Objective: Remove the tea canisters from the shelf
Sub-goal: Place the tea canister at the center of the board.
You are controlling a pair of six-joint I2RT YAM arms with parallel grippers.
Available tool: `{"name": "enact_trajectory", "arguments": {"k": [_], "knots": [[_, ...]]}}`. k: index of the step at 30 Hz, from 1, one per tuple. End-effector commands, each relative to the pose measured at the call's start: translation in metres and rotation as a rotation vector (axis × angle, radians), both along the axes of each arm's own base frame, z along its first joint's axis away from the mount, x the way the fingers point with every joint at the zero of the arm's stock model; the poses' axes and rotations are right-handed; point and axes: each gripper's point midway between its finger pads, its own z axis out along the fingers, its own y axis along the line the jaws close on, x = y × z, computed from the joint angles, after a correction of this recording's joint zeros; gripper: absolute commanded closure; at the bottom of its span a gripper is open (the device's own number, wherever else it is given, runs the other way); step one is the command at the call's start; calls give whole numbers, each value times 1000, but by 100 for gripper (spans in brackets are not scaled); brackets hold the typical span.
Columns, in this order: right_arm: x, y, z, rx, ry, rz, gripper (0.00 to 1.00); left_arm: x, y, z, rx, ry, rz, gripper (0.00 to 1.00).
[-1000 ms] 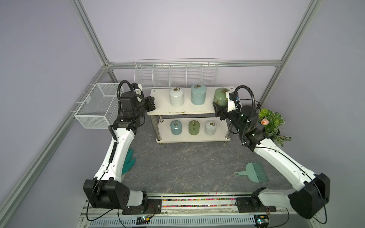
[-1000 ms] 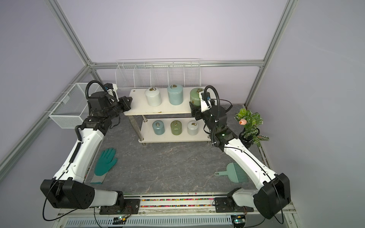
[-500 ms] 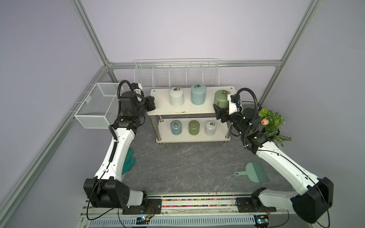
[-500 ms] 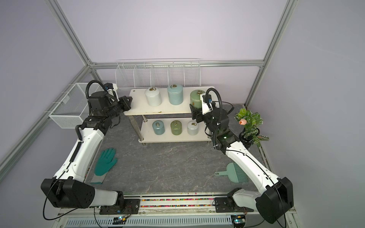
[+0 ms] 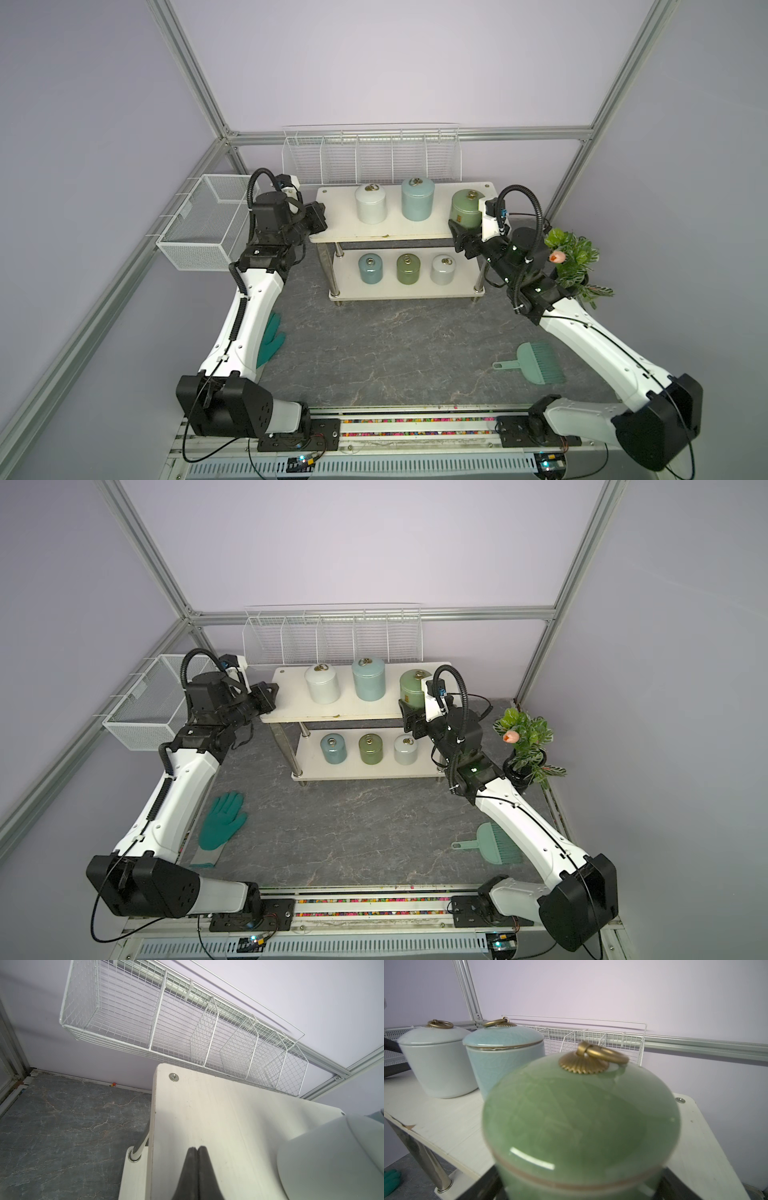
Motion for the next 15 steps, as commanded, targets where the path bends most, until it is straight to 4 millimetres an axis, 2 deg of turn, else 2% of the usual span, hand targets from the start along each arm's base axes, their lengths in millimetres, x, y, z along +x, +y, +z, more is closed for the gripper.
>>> {"name": "enact_trajectory", "arguments": {"k": [1,15], "knots": [[-7,4,17,43,-21,38,60,-1,-13,-51,18,167,-46,100],[-7,6,41,65,-83,46,60,0,-15,-51,17,168,-53,100]]}}
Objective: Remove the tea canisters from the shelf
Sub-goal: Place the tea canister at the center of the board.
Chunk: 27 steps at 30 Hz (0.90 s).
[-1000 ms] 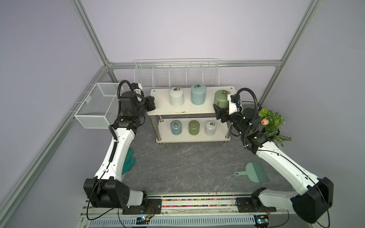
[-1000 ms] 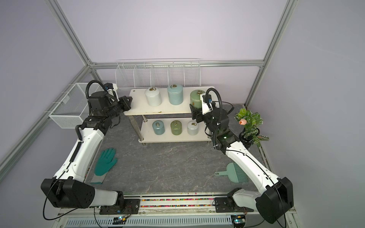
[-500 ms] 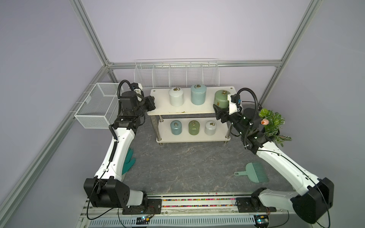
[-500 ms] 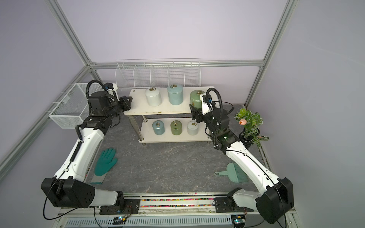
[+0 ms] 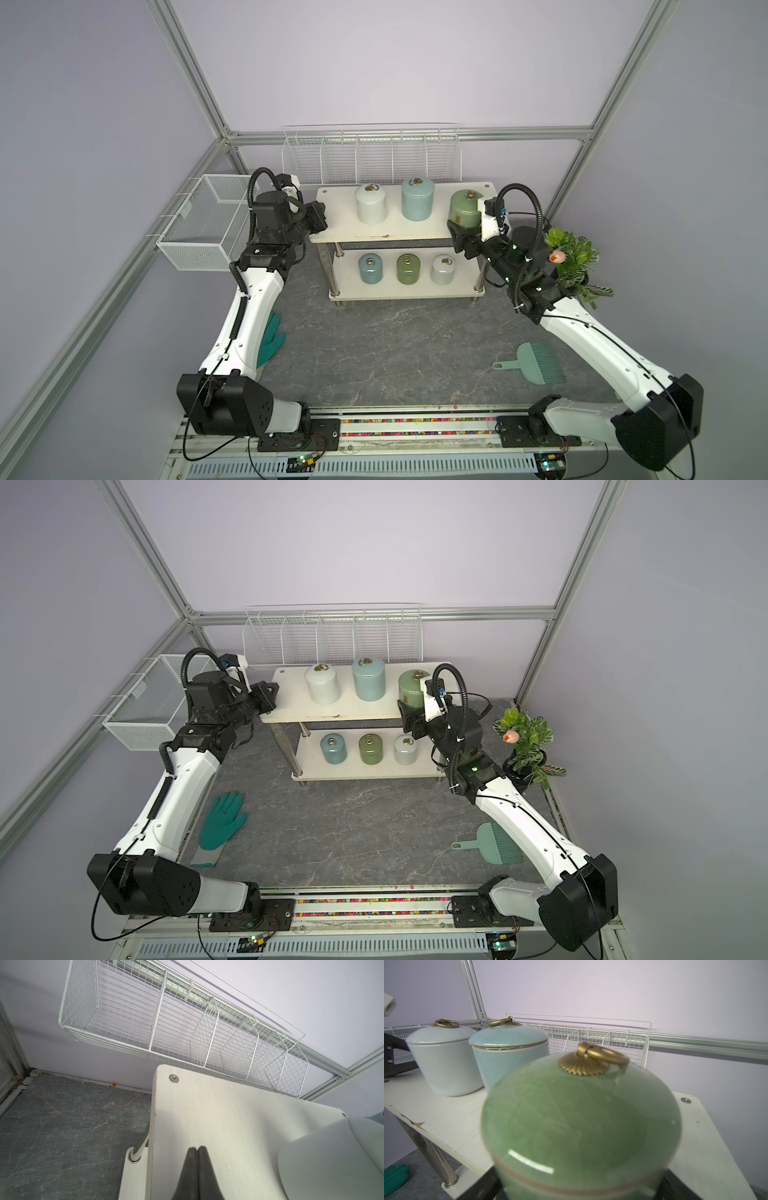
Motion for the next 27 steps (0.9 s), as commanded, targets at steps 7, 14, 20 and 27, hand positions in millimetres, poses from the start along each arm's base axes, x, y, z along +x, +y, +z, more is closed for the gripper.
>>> {"name": "enact_trajectory", "arguments": {"k": [7,14,20,27], "knots": [[-10,5,56,83,-127,46,60,-1,-15,-50,17,166,-54,100],[-13,5,63,98,-145,57,60,0,-16,-52,18,170,-56,100],[-20,8,67,110,-148,90,60,0,-16,-51,20,170,-54,100],[-36,13,70,123,-144,141,60,0,-16,-53,21,175,-55,100]]}}
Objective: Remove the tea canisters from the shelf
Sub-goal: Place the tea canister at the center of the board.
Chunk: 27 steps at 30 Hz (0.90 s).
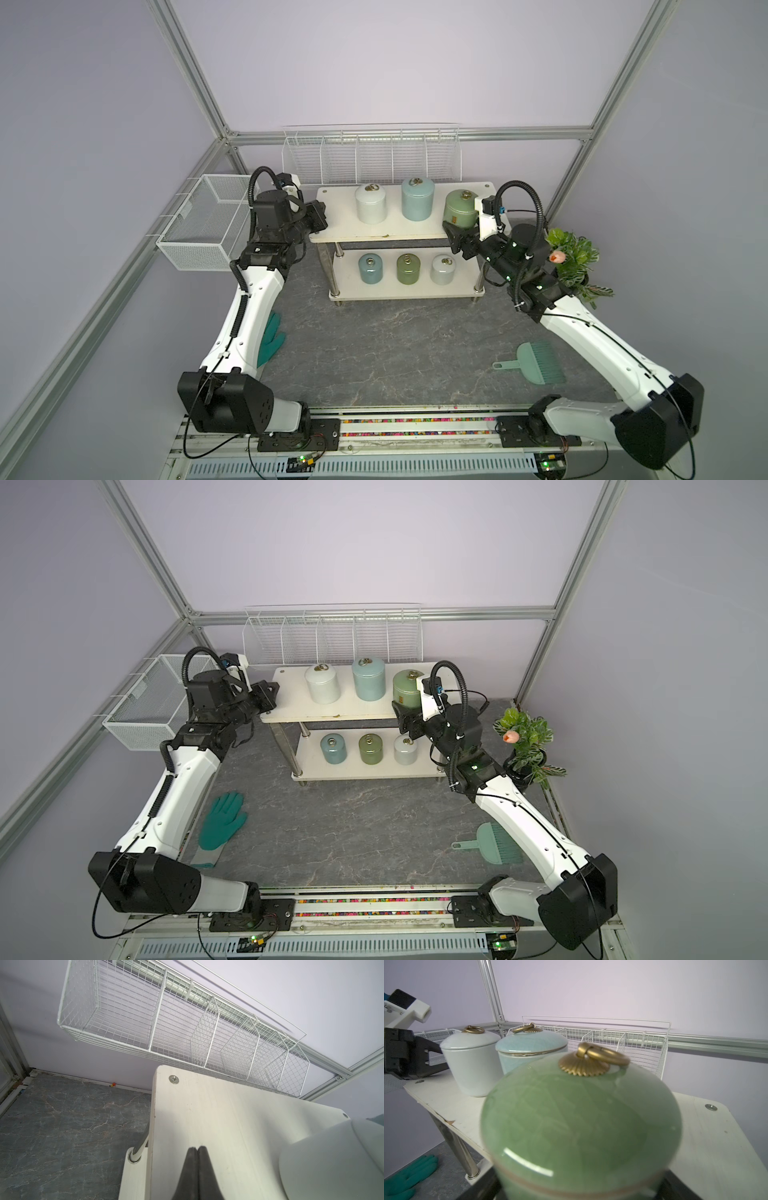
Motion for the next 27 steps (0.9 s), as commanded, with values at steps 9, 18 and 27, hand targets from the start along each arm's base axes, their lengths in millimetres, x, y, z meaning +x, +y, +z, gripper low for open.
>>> {"name": "enact_trajectory", "arguments": {"k": [9,18,27], "knots": [[-48,4,56,115,-136,101,60,-1,-17,-52,21,171,-58,100],[-67,21,36,102,-86,177,60,0,-18,-53,25,177,-59,100],[-82,44,0,95,2,261,61,2,-19,-54,26,182,-63,100]]}}
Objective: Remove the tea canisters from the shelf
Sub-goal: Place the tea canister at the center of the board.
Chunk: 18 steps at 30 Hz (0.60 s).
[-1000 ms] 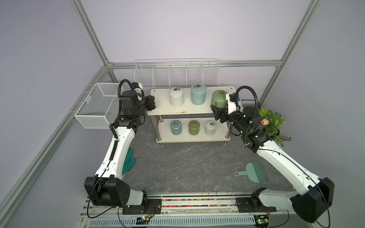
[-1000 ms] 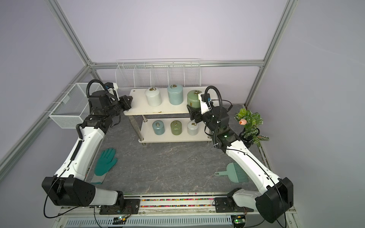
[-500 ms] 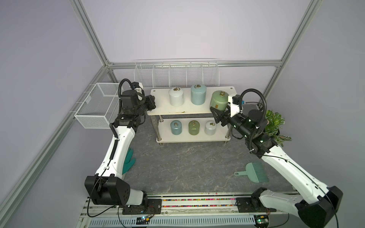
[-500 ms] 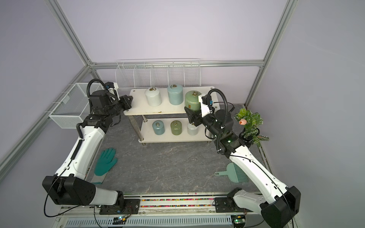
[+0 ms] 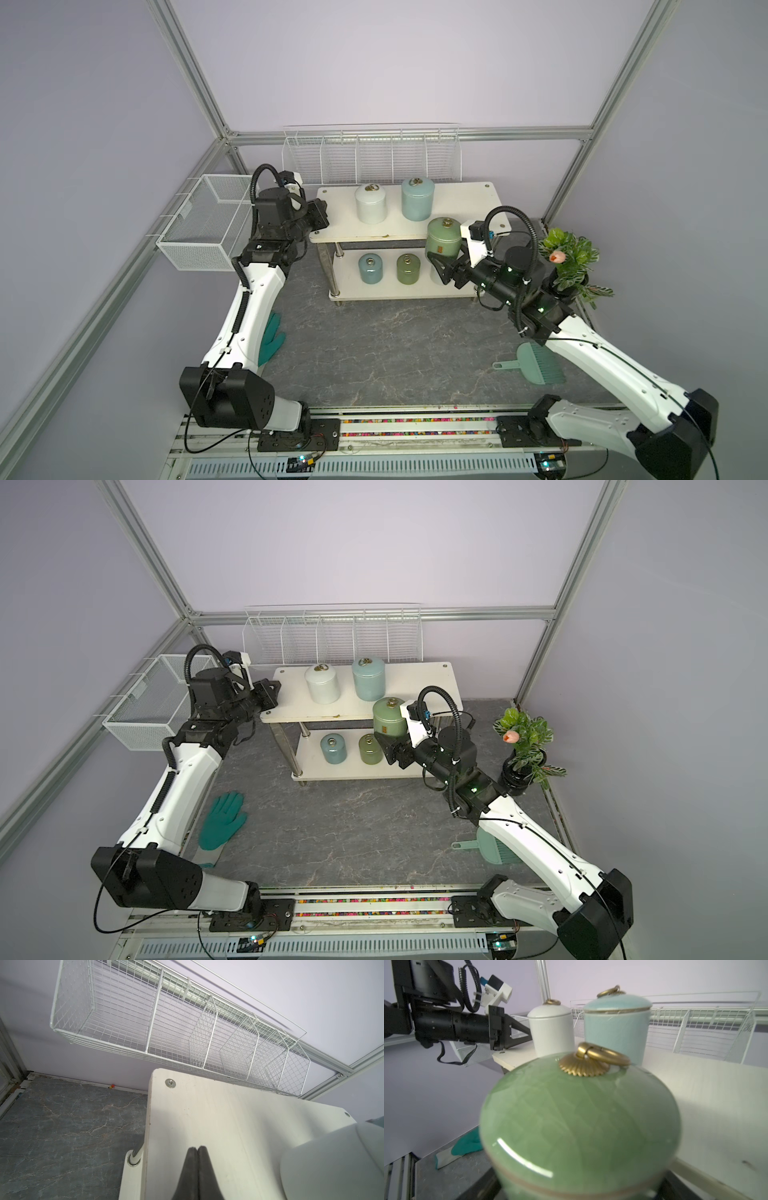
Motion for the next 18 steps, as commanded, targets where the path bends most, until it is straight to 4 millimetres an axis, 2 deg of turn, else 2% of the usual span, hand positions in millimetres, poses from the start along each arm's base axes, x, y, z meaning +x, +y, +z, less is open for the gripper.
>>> {"name": "enact_trajectory", "arguments": {"k": [1,13,15,16,18], "knots": [[-15,2,31,104,-71,40,61,-3,-15,-54,16,185,-49,100],[-23,14,-2,106,-14,84,62,-1,-17,-52,25,190,-48,100],[-22,14,-1,114,-22,79,62,-1,-17,-52,30,194,-48,100],[-20,14,-16,98,-3,72,62,-1,-16,-52,32,195,-47,100],[-20,13,-21,103,-10,66,63,-2,-17,-50,34,194,-48,100]]}}
